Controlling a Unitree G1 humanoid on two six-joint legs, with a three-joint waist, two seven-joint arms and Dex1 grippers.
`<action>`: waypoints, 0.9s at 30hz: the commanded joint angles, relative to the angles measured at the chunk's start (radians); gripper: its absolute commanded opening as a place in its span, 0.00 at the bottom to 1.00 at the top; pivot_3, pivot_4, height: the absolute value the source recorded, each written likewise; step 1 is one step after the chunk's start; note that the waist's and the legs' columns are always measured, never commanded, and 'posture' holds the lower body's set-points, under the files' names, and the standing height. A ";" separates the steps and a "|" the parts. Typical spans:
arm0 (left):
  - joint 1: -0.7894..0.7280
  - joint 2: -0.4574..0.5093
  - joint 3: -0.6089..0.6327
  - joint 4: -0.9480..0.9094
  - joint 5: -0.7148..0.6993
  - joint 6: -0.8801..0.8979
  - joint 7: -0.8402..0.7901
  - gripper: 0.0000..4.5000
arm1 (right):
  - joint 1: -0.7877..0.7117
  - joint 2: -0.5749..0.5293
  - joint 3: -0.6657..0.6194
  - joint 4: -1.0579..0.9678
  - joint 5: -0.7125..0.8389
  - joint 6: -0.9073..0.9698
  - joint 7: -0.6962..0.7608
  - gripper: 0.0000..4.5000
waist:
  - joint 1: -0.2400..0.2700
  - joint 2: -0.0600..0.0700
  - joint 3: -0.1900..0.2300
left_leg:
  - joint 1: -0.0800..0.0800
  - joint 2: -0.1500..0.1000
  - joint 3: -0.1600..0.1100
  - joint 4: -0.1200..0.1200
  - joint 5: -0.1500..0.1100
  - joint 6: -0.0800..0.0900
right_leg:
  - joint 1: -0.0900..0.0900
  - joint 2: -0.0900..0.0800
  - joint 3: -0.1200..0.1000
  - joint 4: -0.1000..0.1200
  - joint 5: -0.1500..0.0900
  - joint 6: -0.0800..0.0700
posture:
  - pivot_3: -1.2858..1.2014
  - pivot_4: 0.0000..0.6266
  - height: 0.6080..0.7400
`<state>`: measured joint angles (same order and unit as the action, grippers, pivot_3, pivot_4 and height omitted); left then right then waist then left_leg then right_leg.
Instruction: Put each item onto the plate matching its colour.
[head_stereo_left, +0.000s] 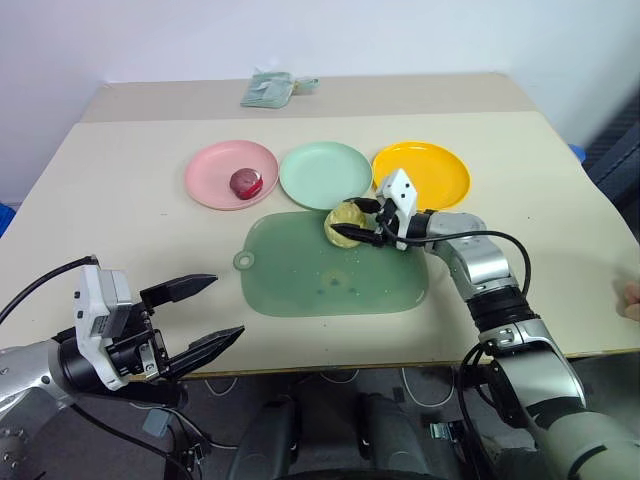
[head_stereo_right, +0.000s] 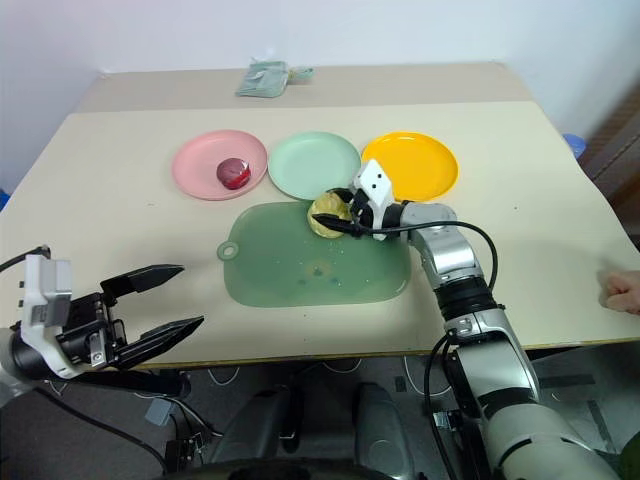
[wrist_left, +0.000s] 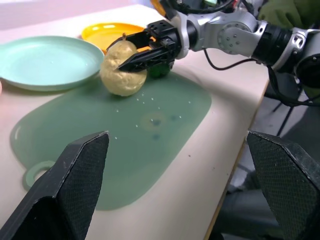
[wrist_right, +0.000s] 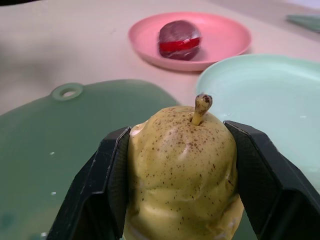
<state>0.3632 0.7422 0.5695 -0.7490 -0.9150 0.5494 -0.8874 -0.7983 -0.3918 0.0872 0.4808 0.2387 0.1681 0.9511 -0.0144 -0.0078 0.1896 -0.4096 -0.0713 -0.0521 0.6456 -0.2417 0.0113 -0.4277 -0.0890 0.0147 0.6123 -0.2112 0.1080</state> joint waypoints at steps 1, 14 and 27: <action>-0.034 -0.014 -0.030 -0.035 -0.001 -0.023 0.052 1.00 | -0.199 -0.055 -0.122 0.184 -0.008 -0.088 -0.114 0.51 | 0.000 0.000 0.000 | 0.000 0.000 0.000 0.000 0.000 0.000 | 0.000 0.000 0.000 0.000 0.000 0.000 | 0.52 0.24 1.00; -0.144 -0.073 -0.175 -0.041 0.073 -0.056 0.193 1.00 | -0.429 -0.061 -0.156 0.853 -0.205 -0.296 -0.444 0.62 | -0.009 0.001 0.000 | 0.000 0.000 0.001 -0.003 0.001 -0.001 | -0.001 0.001 0.002 -0.001 0.000 0.000 | 0.52 0.24 1.00; -0.195 -0.079 -0.260 -0.005 0.108 -0.065 0.194 1.00 | -0.457 -0.112 -0.223 0.794 -0.191 -0.334 -0.275 0.98 | -0.003 0.001 0.000 | 0.000 -0.001 0.001 -0.002 0.001 -0.001 | 0.000 0.002 0.001 0.000 0.000 0.000 | 0.52 0.24 1.00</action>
<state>0.1768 0.6628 0.3167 -0.7519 -0.8148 0.5086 -0.6821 -1.2179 -0.4684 -0.1097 1.3315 0.0193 -0.1400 0.6137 -0.0179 -0.0064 0.1900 -0.4092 -0.0718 -0.0511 0.6434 -0.2406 0.0102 -0.4279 -0.0873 0.0159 0.6123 -0.2110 0.1080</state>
